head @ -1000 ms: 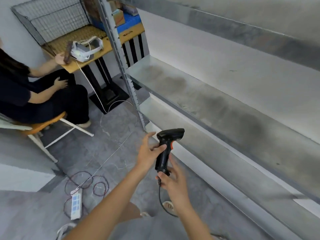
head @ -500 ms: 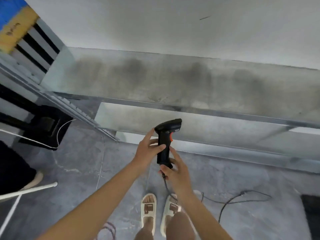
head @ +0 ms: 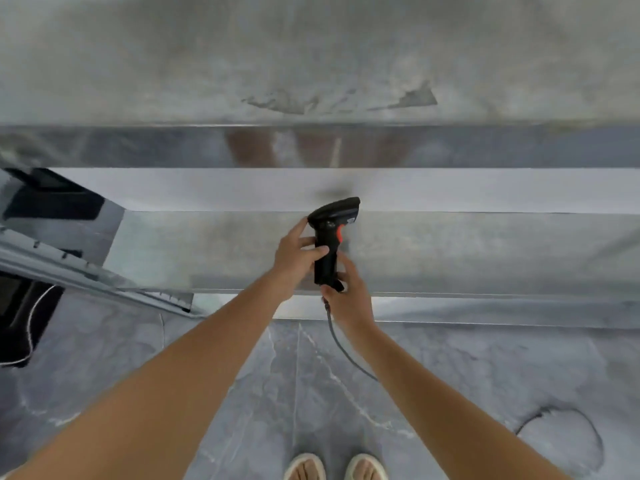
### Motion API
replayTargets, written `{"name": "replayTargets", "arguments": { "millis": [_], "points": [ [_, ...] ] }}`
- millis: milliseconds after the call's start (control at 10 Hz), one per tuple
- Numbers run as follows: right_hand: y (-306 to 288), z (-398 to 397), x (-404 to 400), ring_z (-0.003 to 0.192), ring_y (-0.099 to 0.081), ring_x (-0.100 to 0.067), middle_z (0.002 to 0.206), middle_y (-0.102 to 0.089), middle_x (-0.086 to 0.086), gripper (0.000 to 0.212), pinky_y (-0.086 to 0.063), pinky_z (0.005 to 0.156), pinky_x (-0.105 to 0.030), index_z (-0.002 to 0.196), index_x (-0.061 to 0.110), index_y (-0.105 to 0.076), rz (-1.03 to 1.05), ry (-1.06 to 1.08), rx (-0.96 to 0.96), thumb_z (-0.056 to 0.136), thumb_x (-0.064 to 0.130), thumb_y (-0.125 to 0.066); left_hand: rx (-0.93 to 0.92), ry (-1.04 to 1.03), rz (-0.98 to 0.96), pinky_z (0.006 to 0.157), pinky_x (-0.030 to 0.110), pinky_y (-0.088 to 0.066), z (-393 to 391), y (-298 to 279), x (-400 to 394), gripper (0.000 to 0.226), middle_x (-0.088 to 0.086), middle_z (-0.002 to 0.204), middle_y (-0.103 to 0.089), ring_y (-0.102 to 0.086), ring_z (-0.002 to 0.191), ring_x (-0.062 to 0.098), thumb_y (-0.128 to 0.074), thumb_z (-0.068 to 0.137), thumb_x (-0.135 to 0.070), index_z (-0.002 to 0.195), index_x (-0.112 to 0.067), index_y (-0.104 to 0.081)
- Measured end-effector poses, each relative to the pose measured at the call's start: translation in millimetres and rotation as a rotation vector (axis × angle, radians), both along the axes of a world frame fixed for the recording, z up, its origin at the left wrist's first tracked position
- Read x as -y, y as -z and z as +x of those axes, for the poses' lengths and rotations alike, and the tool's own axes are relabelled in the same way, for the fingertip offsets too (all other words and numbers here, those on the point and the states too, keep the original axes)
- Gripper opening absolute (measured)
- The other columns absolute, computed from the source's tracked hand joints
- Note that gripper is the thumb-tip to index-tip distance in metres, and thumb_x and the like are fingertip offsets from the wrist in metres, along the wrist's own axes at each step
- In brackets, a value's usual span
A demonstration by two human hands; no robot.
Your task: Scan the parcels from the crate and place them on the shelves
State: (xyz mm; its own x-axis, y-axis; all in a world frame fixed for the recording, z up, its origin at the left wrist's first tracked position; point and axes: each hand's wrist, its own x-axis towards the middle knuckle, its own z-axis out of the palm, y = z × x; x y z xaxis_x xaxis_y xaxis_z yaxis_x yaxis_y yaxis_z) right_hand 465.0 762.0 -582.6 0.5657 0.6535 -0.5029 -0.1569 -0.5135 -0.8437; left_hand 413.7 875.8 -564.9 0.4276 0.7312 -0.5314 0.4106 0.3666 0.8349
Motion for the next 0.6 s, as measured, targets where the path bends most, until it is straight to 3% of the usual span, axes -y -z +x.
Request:
{"name": "replayTargets", "arguments": {
  "millis": [300,500,600],
  "points": [
    [51,12,-19,0.121,-0.057,-0.023,0.137,-0.056,-0.003,0.070,-0.047,0.094,-0.031,0.154,0.027,-0.034,-0.092,-0.116,0.176,0.094,-0.004,-0.052,-0.055,-0.023,-0.007,0.112,0.049,-0.047,11,62,-16,0.081,0.017,0.139,-0.064,-0.062,0.127,0.033,-0.065,0.094,0.009,0.162,-0.019,-0.031],
    [56,13,-20,0.114,-0.059,-0.025,0.132,-0.050,-0.005,0.071,-0.045,0.081,-0.029,0.157,0.029,-0.025,-0.149,-0.227,0.312,0.097,0.004,-0.053,-0.048,-0.062,-0.030,0.117,0.048,-0.042,7,70,-16,0.076,0.015,0.148,-0.056,-0.055,0.135,0.029,-0.065,0.098,0.000,0.162,-0.021,-0.028],
    [46,14,-12,0.116,-0.058,-0.026,0.136,-0.047,-0.006,0.072,-0.043,0.081,-0.027,0.159,0.029,-0.019,-0.182,-0.262,0.333,0.099,0.010,-0.054,-0.106,-0.065,0.040,0.112,0.034,-0.043,5,61,-3,0.068,0.011,0.149,-0.053,-0.054,0.134,0.024,-0.064,0.100,-0.010,0.160,-0.023,-0.033]
  ]
}}
